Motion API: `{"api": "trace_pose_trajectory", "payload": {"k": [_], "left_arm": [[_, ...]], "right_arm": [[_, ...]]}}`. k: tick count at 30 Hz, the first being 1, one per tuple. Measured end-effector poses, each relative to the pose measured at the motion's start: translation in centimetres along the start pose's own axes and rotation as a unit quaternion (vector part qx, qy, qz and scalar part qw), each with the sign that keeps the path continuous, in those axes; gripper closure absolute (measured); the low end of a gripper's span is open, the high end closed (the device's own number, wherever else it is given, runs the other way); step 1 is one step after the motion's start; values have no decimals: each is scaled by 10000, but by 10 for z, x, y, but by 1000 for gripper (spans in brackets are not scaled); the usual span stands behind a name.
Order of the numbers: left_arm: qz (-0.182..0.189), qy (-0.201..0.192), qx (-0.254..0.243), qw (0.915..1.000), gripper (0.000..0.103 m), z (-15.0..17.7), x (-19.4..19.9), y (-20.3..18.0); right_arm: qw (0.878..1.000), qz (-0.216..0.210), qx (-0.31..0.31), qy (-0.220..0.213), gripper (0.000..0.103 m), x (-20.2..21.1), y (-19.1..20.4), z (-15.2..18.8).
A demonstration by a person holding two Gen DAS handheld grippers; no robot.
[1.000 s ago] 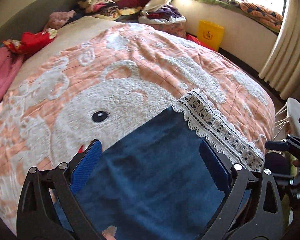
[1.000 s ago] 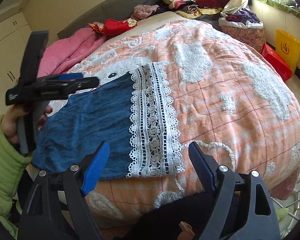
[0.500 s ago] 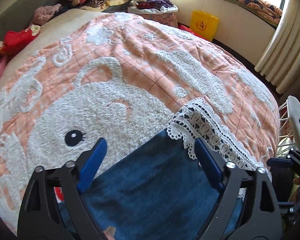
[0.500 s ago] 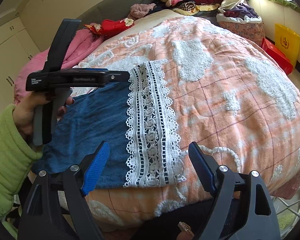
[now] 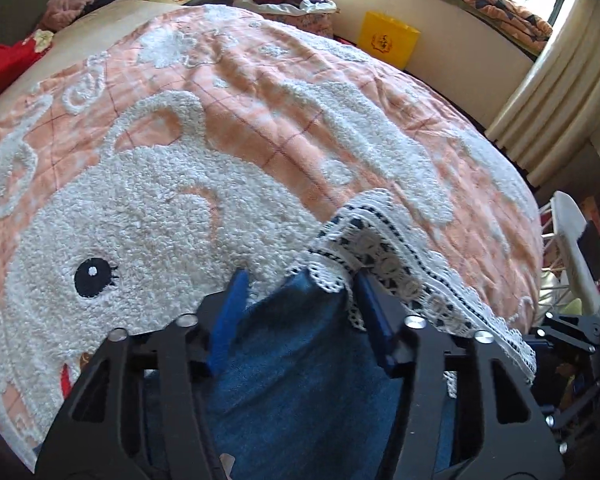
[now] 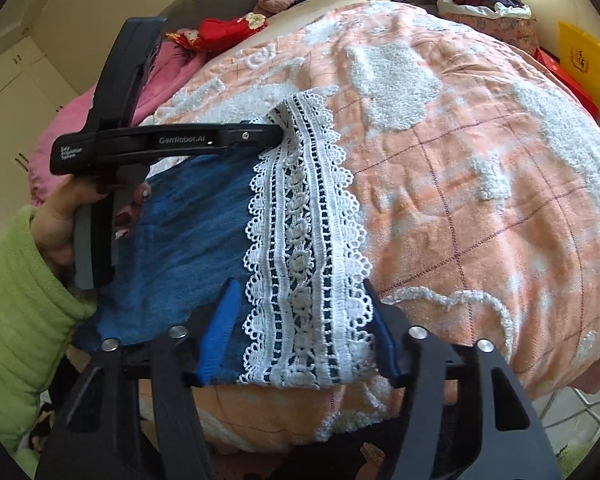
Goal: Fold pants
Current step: 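Grasp the lace-trimmed edge with the left tool and lift it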
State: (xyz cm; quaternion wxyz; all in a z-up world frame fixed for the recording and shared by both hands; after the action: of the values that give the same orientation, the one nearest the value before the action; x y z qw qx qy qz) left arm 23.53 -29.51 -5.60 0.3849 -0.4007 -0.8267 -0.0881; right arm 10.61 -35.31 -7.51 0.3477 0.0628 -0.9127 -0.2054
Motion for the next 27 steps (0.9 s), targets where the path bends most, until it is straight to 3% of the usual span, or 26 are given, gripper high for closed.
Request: {"api": "trace_pose_trajectory", "payload": {"k": [2, 8, 10, 11, 12, 15, 22, 27], "left_arm": [[187, 11, 58, 9998, 74, 1, 2, -1], [204, -43, 185, 9996, 73, 4, -6, 1], [202, -73, 241, 9995, 74, 5, -5, 1], [212, -79, 216, 9995, 79, 5, -4, -1], [207, -85, 160, 9996, 86, 5, -3, -3], [174, -180, 47, 9997, 91, 6, 5, -7], [484, -595, 458, 9960, 93, 3, 36, 5], [621, -1078, 582, 9905, 93, 1, 78, 18]], "right_arm": [[9999, -98, -65, -43, 47, 0, -1, -2], [9990, -270, -349, 99, 45, -12, -7, -6], [9987, -334, -364, 83, 56, -13, -6, -7], [9985, -409, -364, 51, 68, -12, -6, -7], [9982, -466, -379, 43, 74, -14, -6, -9], [9975, -601, -371, -34, 78, -9, -5, -9], [9948, -950, -100, -360, 80, 12, 14, -8], [9902, -1272, 243, -526, 80, 31, 53, -14]]}}
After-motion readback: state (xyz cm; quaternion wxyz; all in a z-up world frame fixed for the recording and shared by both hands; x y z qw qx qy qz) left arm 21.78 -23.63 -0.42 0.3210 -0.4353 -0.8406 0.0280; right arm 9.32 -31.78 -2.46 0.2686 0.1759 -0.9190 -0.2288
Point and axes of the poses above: each gripper's, at about its wrist camera, not at the fingertips, and x roughly against the way its jaws point, y to its left, z to its underside, the point moved 1 cm from there along -x, roughly the way its jaws point, and after that the axes turned 14 degrees about -y, right-handed, at the moved point
